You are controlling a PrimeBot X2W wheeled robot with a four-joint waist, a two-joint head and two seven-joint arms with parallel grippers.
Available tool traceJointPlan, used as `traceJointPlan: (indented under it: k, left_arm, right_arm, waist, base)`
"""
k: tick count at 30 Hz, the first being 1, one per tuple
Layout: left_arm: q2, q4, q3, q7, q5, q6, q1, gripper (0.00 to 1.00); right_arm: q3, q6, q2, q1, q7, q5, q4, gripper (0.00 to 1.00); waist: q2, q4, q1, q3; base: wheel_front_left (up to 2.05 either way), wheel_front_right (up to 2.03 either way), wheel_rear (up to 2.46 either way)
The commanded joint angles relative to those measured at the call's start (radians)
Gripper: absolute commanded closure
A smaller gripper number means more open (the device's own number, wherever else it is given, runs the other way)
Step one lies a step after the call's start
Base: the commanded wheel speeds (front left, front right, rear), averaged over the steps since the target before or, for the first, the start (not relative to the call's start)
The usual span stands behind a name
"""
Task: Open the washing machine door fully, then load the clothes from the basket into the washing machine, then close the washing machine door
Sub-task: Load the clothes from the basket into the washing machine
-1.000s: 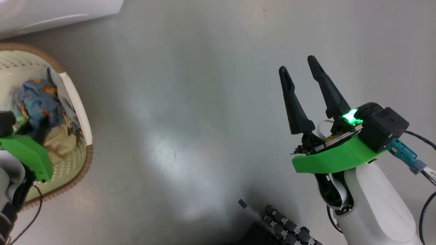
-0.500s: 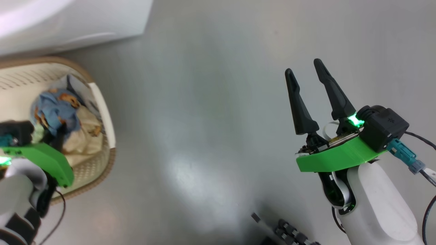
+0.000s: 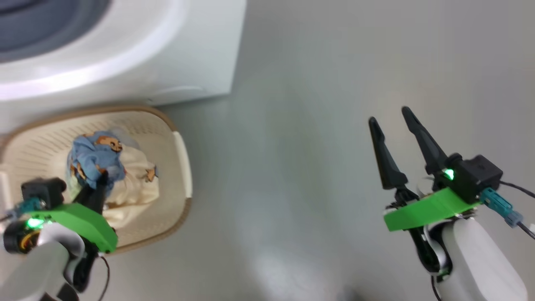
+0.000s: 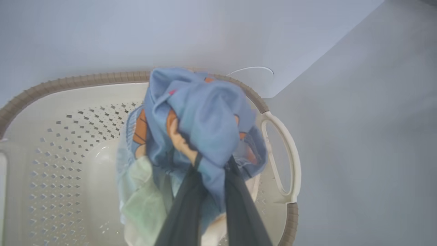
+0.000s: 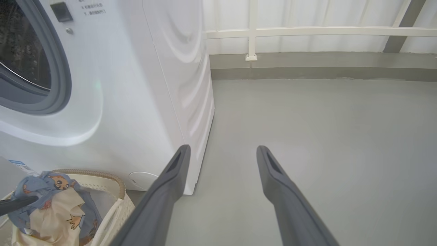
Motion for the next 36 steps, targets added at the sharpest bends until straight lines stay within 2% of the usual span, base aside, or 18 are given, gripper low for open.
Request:
traceJointPlan:
  k: [1, 6, 18, 26, 36]
  left_arm:
    - [0.029, -0.02, 0.045, -0.01, 0.019, 0.0, 0.022, 1.0]
    - [-0.013, -0.107, 0.202, -0.01, 0.151, 0.0, 0.139, 1.0]
    - [-0.09, -0.294, 0.444, -0.01, 0.356, 0.0, 0.353, 1.0]
    - [-0.129, -0.432, 0.558, -0.01, 0.447, 0.0, 0.473, 1.0]
    - [-0.166, -0.582, 0.664, -0.01, 0.511, 0.0, 0.587, 1.0]
  right_arm:
    - [0.01, 0.004, -0.014, 0.035, -0.008, -0.001, -0.016, 0.0]
    - [-0.01, 0.004, -0.043, 0.088, -0.008, 0.008, -0.002, 0.0]
    - [-0.045, 0.004, -0.081, 0.216, -0.008, 0.025, 0.009, 0.0]
    - [-0.072, 0.004, -0.1, 0.293, -0.008, 0.034, 0.001, 0.0]
    - [-0.104, 0.004, -0.101, 0.346, -0.008, 0.033, -0.008, 0.0]
  waist:
    - [0.0, 0.088, 0.0002, -0.107]
    - [0.0, 0.14, 0.0002, -0.21]
    - [0.0, 0.215, 0.0002, -0.372]
    - [0.0, 0.237, 0.0002, -0.433]
    - [0.0, 0.253, 0.0002, -0.464]
  base:
    - [0.0, 0.0, 0.0]
    - [0.0, 0.0, 0.0]
    - [0.0, 0.0, 0.0]
    - [0.0, 0.0, 0.0]
    - [0.0, 0.0, 0.0]
